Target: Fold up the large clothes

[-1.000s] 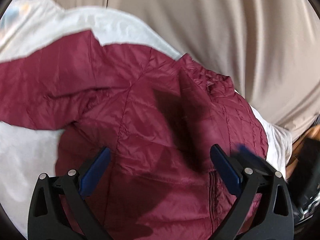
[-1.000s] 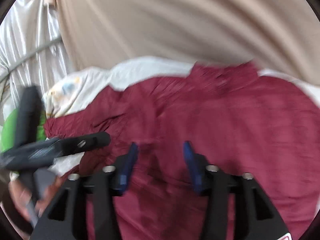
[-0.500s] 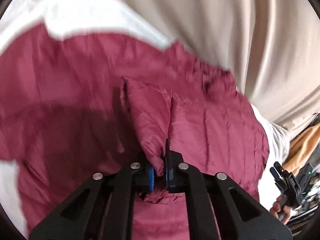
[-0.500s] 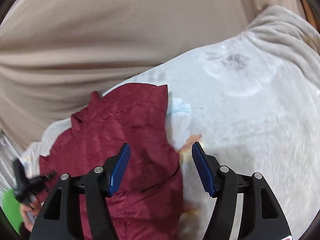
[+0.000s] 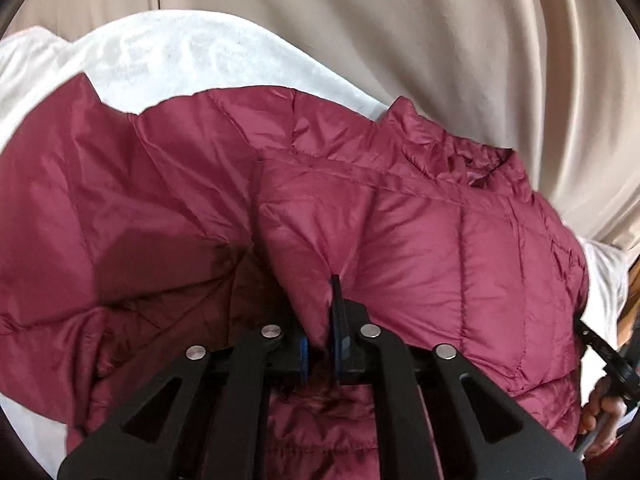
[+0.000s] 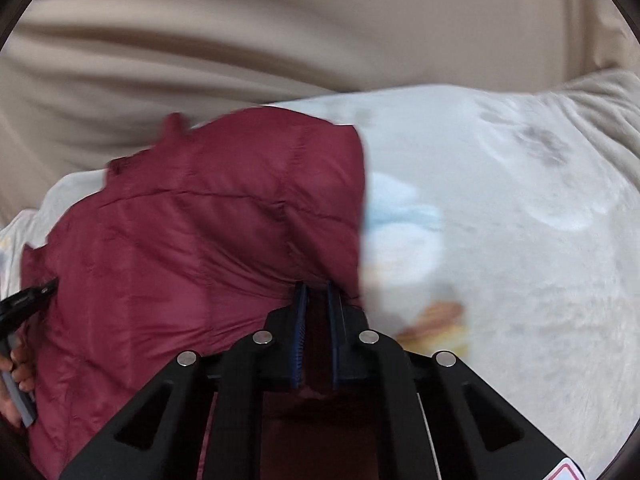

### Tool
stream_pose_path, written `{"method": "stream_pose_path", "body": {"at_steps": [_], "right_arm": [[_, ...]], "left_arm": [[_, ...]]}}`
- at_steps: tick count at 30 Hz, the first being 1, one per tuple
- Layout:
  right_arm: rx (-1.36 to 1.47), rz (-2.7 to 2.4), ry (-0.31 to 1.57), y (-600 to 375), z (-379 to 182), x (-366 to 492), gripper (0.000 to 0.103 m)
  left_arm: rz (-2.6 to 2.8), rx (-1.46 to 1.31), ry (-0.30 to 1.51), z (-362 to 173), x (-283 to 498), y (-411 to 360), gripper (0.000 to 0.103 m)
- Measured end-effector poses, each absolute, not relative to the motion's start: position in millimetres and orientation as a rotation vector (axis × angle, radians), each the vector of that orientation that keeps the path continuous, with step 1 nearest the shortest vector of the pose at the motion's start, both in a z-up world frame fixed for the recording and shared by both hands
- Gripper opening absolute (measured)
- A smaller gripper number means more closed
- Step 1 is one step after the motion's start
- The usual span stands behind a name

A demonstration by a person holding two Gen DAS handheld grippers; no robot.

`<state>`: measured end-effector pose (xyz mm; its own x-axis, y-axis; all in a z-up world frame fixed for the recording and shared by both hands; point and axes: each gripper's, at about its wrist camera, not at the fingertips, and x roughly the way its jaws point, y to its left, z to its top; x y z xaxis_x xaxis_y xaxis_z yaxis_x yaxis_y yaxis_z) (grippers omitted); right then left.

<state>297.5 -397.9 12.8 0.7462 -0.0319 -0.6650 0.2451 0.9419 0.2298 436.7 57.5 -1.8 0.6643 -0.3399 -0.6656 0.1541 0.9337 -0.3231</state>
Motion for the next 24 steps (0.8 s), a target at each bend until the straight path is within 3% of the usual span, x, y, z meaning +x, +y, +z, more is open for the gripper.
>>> {"method": "stream_pose_path", "body": {"at_steps": [6, 10, 16, 18, 24], "right_arm": [[0.285, -0.142, 0.646, -370.8, 47.4, 279.6, 0.0], [0.143, -0.143, 0.752, -351.0, 25.0, 297.1, 0.0], [0.33, -0.211, 0.746, -391.5, 31.4, 289.9, 0.0], [0.33, -0.177, 0.731, -379.4, 48.6, 293.6, 0.007], [0.269, 0.145, 0.738, -275.4, 70.9, 348.7, 0.01]], "left_arm": [[-0.28, -0.262, 0.764, -14.3, 441.0, 54.1, 0.009], [-0.294, -0.288, 0.756, -14.2, 430.0, 63.0, 0.01], [-0.347, -0.382, 0.743, -18.4, 427.6, 78.8, 0.017], [-0.34, -0.379, 0.743, -18.2, 428.1, 76.7, 0.017], [-0.334, -0.362, 0.742, -17.3, 427.0, 74.1, 0.017]]}}
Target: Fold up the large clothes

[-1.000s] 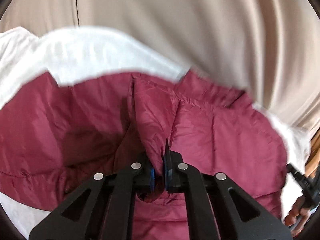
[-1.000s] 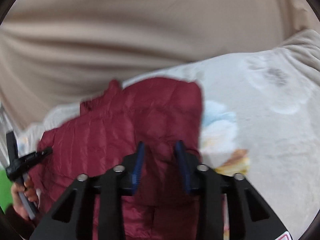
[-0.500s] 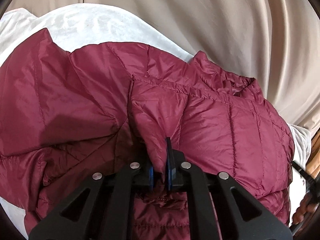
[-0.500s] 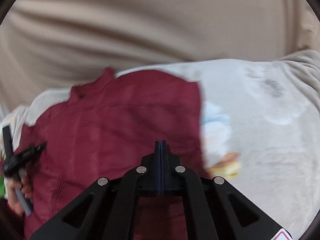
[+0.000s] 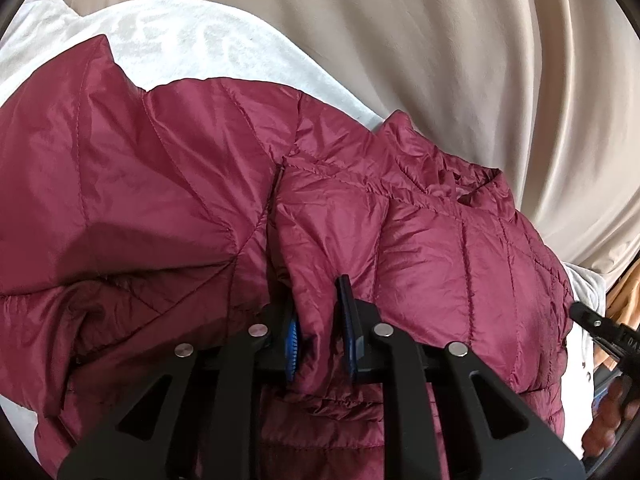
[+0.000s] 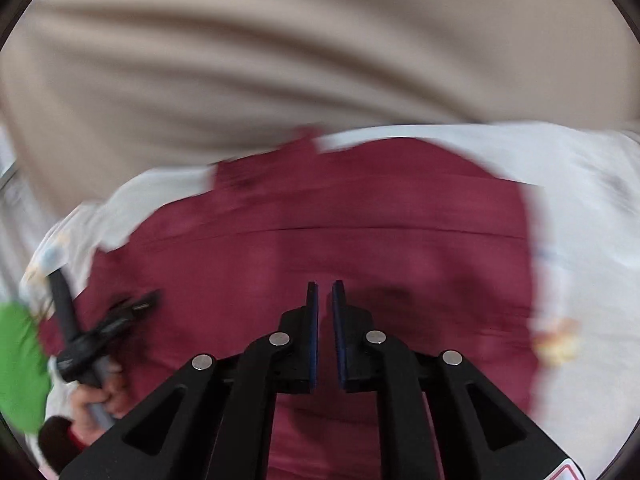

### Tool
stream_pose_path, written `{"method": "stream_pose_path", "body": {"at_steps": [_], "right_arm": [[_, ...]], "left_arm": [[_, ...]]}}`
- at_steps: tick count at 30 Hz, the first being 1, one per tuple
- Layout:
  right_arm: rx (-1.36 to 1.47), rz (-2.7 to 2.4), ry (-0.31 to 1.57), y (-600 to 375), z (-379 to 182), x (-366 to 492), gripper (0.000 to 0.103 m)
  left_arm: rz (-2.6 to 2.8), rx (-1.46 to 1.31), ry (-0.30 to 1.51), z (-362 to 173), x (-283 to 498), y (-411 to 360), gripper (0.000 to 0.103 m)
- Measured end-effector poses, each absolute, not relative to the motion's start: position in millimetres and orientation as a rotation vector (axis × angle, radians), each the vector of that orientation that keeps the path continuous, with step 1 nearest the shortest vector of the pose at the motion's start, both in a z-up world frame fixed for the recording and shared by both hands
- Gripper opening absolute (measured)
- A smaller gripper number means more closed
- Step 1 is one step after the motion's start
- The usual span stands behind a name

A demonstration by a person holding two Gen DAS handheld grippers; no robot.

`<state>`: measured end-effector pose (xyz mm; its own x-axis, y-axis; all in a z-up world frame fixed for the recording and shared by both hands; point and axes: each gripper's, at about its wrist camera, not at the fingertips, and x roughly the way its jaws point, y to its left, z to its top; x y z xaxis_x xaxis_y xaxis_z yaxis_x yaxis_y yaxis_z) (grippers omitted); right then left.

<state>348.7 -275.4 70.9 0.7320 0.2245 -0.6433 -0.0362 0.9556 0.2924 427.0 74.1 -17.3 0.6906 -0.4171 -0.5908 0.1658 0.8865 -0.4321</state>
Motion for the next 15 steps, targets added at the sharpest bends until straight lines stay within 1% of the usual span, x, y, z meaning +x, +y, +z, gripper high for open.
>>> {"method": "stream_pose_path", "body": {"at_steps": [3, 5, 6, 9, 13, 14, 15], "right_arm": [[0.181, 0.151, 0.784, -237.0, 43.6, 377.0, 0.01], [0.161, 0.14, 0.756, -247.0, 32.6, 375.2, 0.0], [0.166, 0.132, 0.741, -251.3, 31.8, 366.1, 0.0], [0.236, -0.011, 0.69, -317.7, 30.5, 346.7, 0.0], [0.429, -0.187, 0.652, -419.5, 22.4, 323.2, 0.0], [0.461, -0.254, 0.66, -438.8, 19.6, 318.7, 0.0], [0.479, -0.289, 0.662, -447.3, 19.0, 314.7, 0.0]], "left_arm": [[-0.349, -0.392, 0.738, -18.5, 426.4, 78.4, 0.017], [-0.355, -0.405, 0.735, -18.9, 424.6, 81.1, 0.018], [-0.356, -0.405, 0.736, -19.1, 424.3, 81.2, 0.018], [-0.358, -0.403, 0.735, -18.5, 423.9, 80.4, 0.018], [-0.366, -0.397, 0.734, -17.9, 421.7, 81.8, 0.021], [-0.362, -0.39, 0.735, -17.6, 421.5, 80.9, 0.018], [-0.358, -0.385, 0.737, -17.7, 421.9, 80.1, 0.018]]}}
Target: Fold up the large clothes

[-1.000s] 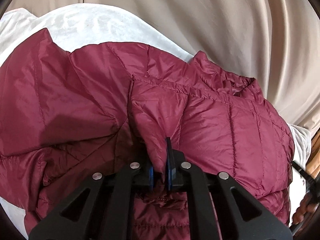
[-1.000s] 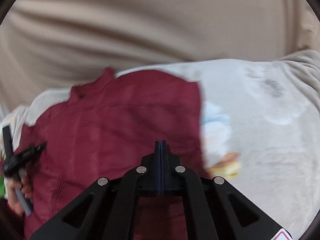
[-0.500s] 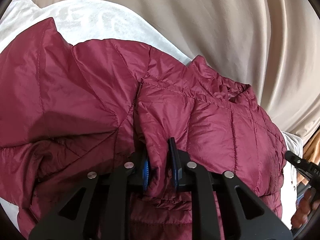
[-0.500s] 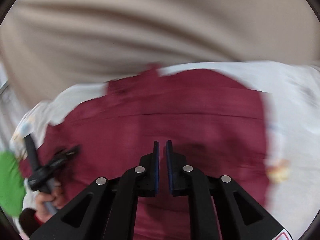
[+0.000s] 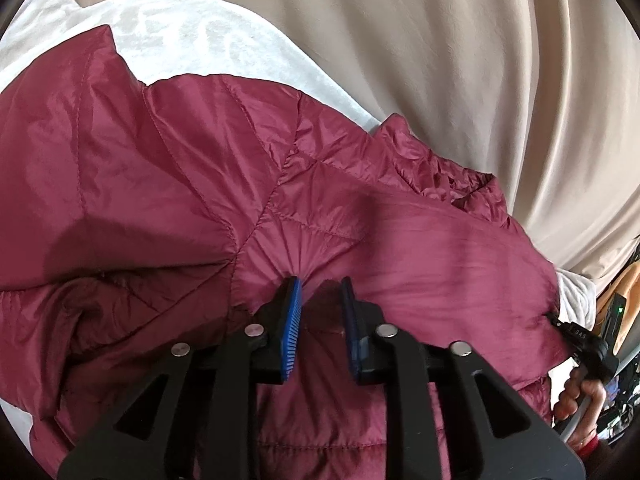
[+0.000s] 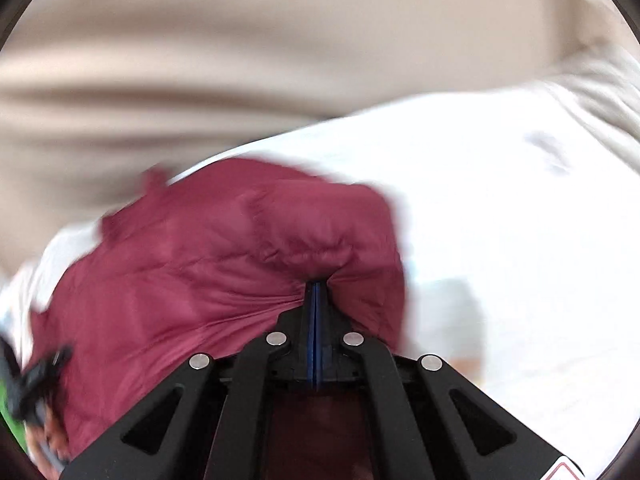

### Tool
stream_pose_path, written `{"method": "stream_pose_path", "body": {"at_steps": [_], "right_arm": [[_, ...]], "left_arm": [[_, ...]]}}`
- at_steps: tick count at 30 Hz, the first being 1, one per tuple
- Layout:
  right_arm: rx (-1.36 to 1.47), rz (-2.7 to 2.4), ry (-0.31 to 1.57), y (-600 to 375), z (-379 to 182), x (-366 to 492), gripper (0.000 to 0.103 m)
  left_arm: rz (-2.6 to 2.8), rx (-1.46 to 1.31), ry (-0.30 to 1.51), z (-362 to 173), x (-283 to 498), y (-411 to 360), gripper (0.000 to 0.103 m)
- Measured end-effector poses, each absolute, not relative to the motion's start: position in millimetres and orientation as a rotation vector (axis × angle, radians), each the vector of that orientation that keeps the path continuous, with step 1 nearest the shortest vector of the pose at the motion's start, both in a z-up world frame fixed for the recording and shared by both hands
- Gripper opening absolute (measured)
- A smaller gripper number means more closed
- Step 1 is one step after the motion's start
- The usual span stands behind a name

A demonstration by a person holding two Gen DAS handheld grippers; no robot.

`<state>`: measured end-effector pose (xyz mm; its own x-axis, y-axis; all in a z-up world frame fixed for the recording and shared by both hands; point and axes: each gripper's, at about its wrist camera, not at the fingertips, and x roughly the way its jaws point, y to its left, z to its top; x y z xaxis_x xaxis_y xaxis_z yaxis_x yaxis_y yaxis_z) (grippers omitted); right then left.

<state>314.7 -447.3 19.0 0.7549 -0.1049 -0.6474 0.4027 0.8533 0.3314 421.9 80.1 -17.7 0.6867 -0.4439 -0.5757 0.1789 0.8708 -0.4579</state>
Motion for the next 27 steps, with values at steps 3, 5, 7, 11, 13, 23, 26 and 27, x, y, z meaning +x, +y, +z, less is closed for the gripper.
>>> {"method": "stream_pose_path", "body": {"at_steps": [3, 5, 7, 11, 13, 23, 26, 27], "right_arm": [[0.517, -0.215, 0.631, -445.3, 28.9, 303.4, 0.005], [0.454, -0.171, 0.619, -430.7, 35.7, 300.7, 0.007], [0.38, -0.152, 0.642, -414.8, 33.6, 305.6, 0.008], [0.331, -0.161, 0.679, -401.9, 20.0, 313.6, 0.011], [0.337, -0.142, 0.679, -394.5, 18.7, 319.9, 0.012], [0.276, -0.06, 0.685, -352.4, 24.7, 328.6, 0.015], [0.239, -0.053, 0.627, -348.5, 40.4, 315.1, 0.015], [0.251, -0.059, 0.592, -353.8, 48.3, 306.0, 0.015]], "left_arm": [[-0.356, -0.383, 0.739, -17.6, 422.9, 79.0, 0.018], [-0.357, -0.384, 0.738, -17.1, 423.2, 78.6, 0.018], [-0.363, -0.393, 0.732, -13.7, 421.4, 78.9, 0.024], [-0.452, -0.551, 0.757, -8.2, 416.9, 73.6, 0.082], [-0.459, -0.501, 0.78, -4.4, 418.5, 56.9, 0.086], [-0.452, -0.189, 0.816, 4.1, 417.3, -11.1, 0.018], [-0.406, -0.271, 0.806, 6.5, 423.2, 12.7, 0.005], [-0.384, -0.282, 0.796, 7.9, 425.0, 21.4, 0.005]]}}
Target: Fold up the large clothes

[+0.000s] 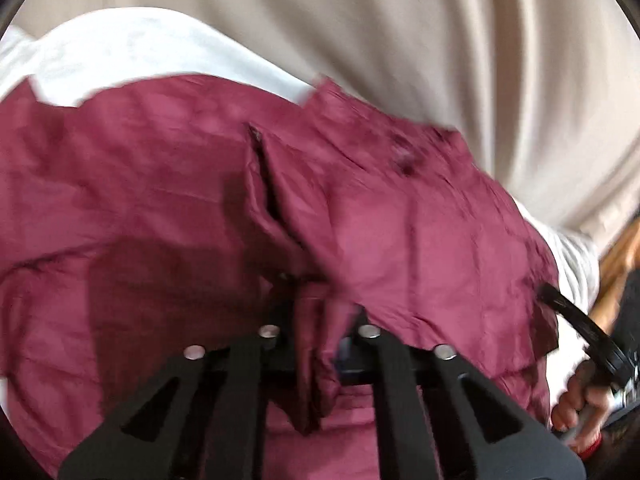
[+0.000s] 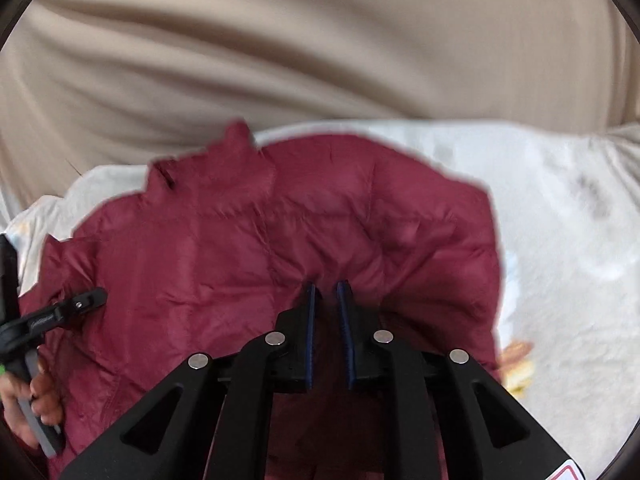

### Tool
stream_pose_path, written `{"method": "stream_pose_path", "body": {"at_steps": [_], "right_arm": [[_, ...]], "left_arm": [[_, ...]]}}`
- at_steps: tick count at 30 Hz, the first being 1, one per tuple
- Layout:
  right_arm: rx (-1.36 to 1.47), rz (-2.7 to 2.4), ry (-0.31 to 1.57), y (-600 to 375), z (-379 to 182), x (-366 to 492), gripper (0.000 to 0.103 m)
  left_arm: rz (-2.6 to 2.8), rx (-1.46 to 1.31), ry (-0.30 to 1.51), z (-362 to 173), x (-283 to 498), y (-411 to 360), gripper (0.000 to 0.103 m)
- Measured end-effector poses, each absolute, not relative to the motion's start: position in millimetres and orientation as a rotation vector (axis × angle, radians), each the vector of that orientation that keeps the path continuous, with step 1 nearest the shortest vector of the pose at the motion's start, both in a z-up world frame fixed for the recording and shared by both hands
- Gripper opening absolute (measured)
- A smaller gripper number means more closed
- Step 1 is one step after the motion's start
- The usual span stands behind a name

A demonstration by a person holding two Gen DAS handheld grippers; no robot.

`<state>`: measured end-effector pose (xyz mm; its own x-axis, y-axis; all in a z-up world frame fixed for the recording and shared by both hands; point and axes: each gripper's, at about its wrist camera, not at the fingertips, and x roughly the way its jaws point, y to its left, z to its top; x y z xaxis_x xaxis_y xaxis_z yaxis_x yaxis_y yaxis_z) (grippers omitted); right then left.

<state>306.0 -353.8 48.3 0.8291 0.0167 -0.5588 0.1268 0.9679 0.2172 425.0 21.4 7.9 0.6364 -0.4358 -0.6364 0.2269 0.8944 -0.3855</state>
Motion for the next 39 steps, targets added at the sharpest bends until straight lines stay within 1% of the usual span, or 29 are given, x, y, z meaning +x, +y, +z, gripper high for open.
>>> {"method": "stream_pose_path", "body": {"at_steps": [2, 4, 6, 7, 8, 9, 11, 13, 14, 17, 19, 20, 21, 22, 23, 24, 25, 26, 28, 32, 33, 36, 37, 39], "right_arm": [[0.311, -0.092, 0.565, -371.8, 55.7, 292.1, 0.015], [0.358, -0.08, 0.599, -382.3, 49.9, 291.0, 0.014], [0.325, -0.094, 0.663, -380.2, 35.1, 297.0, 0.01], [0.279, -0.119, 0.699, -376.8, 26.6, 301.9, 0.0], [0.216, -0.158, 0.743, -375.1, 12.9, 307.8, 0.0], [0.215, -0.155, 0.743, -376.6, 7.8, 308.0, 0.0], [0.3, -0.15, 0.725, -384.2, 16.4, 300.1, 0.0], [0.349, -0.111, 0.689, -386.2, 27.1, 290.4, 0.002], [0.325, -0.114, 0.677, -383.7, 29.0, 286.9, 0.002], [0.155, -0.173, 0.782, -371.0, 1.6, 301.5, 0.0], [0.156, -0.192, 0.772, -368.1, 9.0, 298.0, 0.0], [0.176, -0.188, 0.766, -366.4, 18.0, 291.3, 0.001], [0.189, -0.171, 0.756, -364.1, 23.6, 285.2, 0.007], [0.197, -0.141, 0.744, -359.5, 30.6, 275.4, 0.009], [0.197, -0.105, 0.735, -352.6, 36.3, 262.3, 0.009], [0.195, -0.081, 0.732, -349.6, 37.7, 252.1, 0.01], [0.19, -0.04, 0.731, -340.8, 38.5, 236.2, 0.011], [0.188, -0.012, 0.731, -335.0, 37.2, 223.1, 0.012], [0.185, 0.024, 0.736, -319.0, 30.1, 204.3, 0.02], [0.209, 0.088, 0.754, -299.0, 9.0, 162.0, 0.021], [0.2, 0.087, 0.753, -296.5, 5.9, 155.8, 0.021], [0.183, 0.084, 0.755, -291.5, -3.8, 144.7, 0.028], [0.184, 0.08, 0.753, -291.5, -7.0, 139.8, 0.028], [0.2, 0.08, 0.75, -295.0, -10.2, 135.7, 0.028]], "left_arm": [[-0.382, -0.3, 0.803, 5.7, 429.5, 35.1, 0.005], [-0.388, -0.311, 0.825, -3.8, 434.3, 41.0, 0.005], [-0.383, -0.301, 0.812, -8.4, 432.5, 39.5, 0.005], [-0.381, -0.292, 0.805, -9.4, 427.2, 39.8, 0.005], [-0.38, -0.284, 0.8, -9.1, 426.1, 38.8, 0.007], [-0.384, -0.28, 0.799, -11.5, 423.7, 37.6, 0.007], [-0.387, -0.275, 0.793, -13.8, 423.8, 37.4, 0.007], [-0.394, -0.291, 0.791, -15.8, 425.3, 39.9, 0.007], [-0.398, -0.303, 0.791, -16.6, 426.0, 41.3, 0.007], [-0.409, -0.339, 0.779, -16.3, 423.3, 47.6, 0.008], [-0.397, -0.387, 0.775, -14.0, 416.7, 60.4, 0.01], [-0.388, -0.427, 0.771, -9.3, 407.0, 72.9, 0.013], [-0.382, -0.451, 0.762, -4.8, 397.7, 82.9, 0.018], [-0.375, -0.48, 0.739, 2.3, 383.1, 99.4, 0.039], [-0.361, -0.496, 0.722, 7.6, 372.4, 112.5, 0.064], [-0.322, -0.519, 0.685, 15.8, 353.2, 137.9, 0.072], [-0.292, -0.53, 0.656, 20.6, 341.1, 156.1, 0.076], [-0.244, -0.535, 0.627, 25.5, 324.8, 186.4, 0.077], [-0.129, -0.538, 0.618, 26.4, 309.5, 229.6, 0.077], [0.199, -0.647, 0.597, 12.0, 282.7, 343.4, 0.077], [0.244, -0.668, 0.586, 9.4, 279.4, 359.5, 0.077], [0.378, -0.735, 0.564, -3.0, 274.6, 410.0, 0.077], [0.401, -0.757, 0.561, -7.7, 276.2, 419.7, 0.076], [0.434, -0.764, 0.537, -10.3, 279.1, 424.6, 0.071]]}}
